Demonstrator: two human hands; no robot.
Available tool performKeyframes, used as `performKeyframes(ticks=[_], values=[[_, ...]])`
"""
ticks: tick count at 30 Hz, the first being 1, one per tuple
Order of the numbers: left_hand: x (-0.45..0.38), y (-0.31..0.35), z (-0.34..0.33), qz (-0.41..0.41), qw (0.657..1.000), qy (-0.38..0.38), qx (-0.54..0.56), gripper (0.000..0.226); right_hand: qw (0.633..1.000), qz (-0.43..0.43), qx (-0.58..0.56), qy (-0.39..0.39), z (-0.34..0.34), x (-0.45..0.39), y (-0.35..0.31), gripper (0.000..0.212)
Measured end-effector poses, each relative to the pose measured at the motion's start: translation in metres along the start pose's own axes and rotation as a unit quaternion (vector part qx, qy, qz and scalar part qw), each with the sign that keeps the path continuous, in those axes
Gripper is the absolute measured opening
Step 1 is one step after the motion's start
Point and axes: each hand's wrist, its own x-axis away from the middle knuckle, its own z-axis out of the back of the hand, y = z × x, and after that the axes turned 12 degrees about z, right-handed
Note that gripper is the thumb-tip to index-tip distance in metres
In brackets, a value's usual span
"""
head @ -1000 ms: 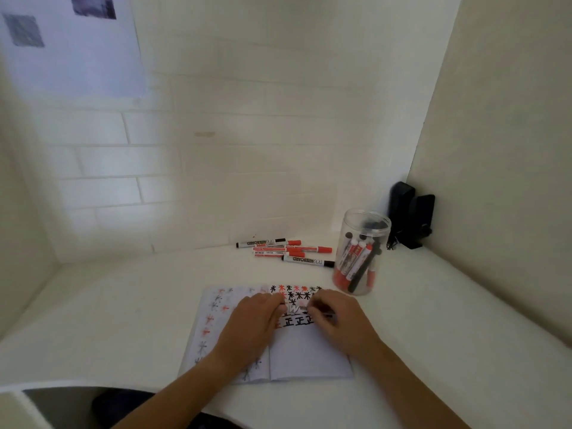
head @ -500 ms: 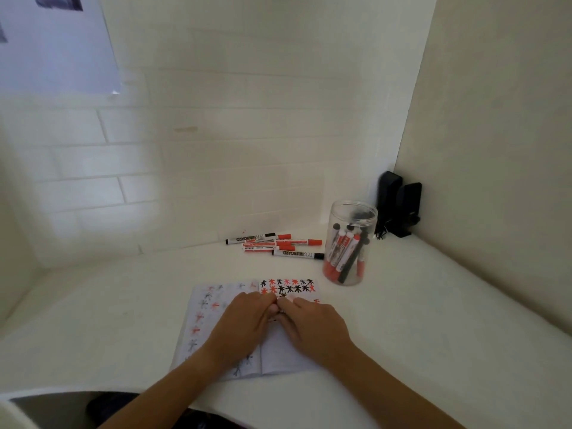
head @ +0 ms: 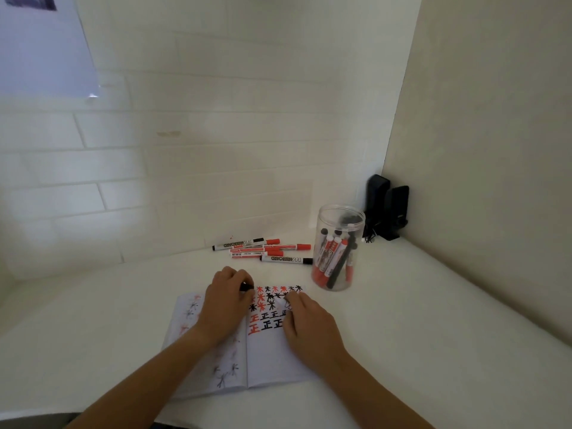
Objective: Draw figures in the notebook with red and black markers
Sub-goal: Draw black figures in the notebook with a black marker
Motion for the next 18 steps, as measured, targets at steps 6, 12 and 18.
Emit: performKeyframes(ticks=[6,12,18], values=[[-0.041,0.008,-0.023,0.06,0.997,-0.033,-0.031,0.01,0.999,-0.033,-0.026,0.004,0.002,0.001,0.007,0.07],[-0.049,0.012,-0.032,0.059,0.997,-0.036,-0.043,0.015,0.999,-0.034,-0.022,0.017,-0.001,0.001,0.014,0.047],[-0.041,0.011,-0.024,0.057,0.996,-0.055,-0.044,0.034,0.997,-0.055,-0.044,0.023,0.006,0.0,0.01,0.056]])
